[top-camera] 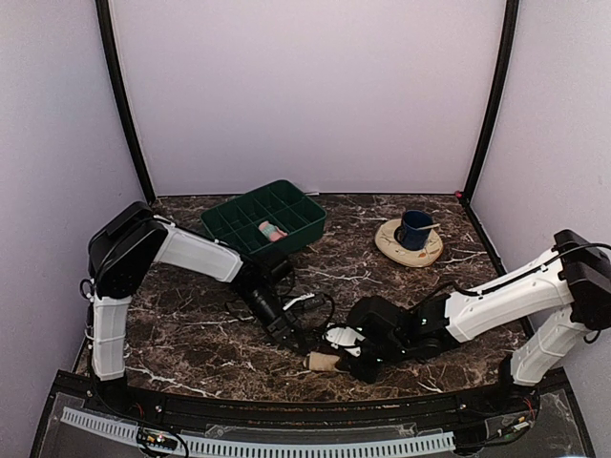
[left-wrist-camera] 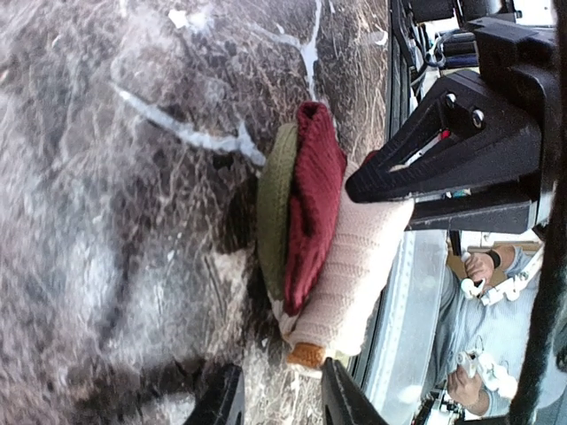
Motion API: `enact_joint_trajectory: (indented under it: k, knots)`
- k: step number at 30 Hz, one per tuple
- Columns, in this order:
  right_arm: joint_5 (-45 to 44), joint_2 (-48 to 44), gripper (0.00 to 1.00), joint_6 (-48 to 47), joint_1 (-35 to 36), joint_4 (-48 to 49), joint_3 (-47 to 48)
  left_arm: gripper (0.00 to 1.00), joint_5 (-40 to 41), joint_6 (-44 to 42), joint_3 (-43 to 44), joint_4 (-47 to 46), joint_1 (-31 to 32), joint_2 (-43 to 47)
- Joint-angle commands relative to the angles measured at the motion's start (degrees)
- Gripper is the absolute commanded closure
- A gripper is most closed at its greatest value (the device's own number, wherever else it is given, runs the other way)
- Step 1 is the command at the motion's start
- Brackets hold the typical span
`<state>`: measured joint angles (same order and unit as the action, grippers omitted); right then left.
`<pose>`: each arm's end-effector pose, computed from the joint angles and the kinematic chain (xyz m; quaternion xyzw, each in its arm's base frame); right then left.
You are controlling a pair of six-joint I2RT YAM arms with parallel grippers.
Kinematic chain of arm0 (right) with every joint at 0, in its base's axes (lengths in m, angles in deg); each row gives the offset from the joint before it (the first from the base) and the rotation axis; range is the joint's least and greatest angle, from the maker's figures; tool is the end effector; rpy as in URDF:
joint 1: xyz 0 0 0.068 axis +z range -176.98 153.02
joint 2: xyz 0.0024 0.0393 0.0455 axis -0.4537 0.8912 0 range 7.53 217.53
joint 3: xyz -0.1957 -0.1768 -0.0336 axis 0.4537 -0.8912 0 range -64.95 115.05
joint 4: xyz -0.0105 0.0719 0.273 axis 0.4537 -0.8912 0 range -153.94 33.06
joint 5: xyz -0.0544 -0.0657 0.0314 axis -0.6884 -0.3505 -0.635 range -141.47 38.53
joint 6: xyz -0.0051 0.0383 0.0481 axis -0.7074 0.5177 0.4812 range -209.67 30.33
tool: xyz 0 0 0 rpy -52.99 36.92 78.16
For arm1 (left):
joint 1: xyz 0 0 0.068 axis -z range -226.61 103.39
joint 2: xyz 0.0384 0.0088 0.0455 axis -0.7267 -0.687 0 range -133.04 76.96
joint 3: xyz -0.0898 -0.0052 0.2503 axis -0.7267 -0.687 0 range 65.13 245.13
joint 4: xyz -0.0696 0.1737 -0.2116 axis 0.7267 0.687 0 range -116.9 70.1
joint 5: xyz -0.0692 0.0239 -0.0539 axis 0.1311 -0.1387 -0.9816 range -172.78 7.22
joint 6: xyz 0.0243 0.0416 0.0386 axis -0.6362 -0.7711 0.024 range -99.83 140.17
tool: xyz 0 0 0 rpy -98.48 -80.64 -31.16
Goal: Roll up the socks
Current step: Roll the sock at the center of the board.
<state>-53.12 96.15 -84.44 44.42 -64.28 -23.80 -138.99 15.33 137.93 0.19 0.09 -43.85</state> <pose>0.0995 0.2918 0.1153 -0.5166 0.8010 0.1766 0.2457 0.2467 -0.3183 0.0791 -0.4353 -0.7611 0.4771 0.0600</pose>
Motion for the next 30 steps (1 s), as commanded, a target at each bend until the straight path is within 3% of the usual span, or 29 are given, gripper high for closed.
enact_joint_trajectory:
  k: [1,15,30]
  knots:
    - [4.8,-0.76,1.0,3.66,-2.29,1.23,-1.91,0.66,1.57,4.42,-4.02,-6.88,-0.93,5.59]
    - [19.64,-0.57,1.0,14.55,-10.4,4.81,-4.73,0.63,17.79,10.17,-16.01,-23.86,-0.58,18.44]
    - [31.0,1.44,1.0,20.74,-16.81,6.44,-5.45,0.57,42.45,-2.54,-17.8,-24.44,12.18,25.09]
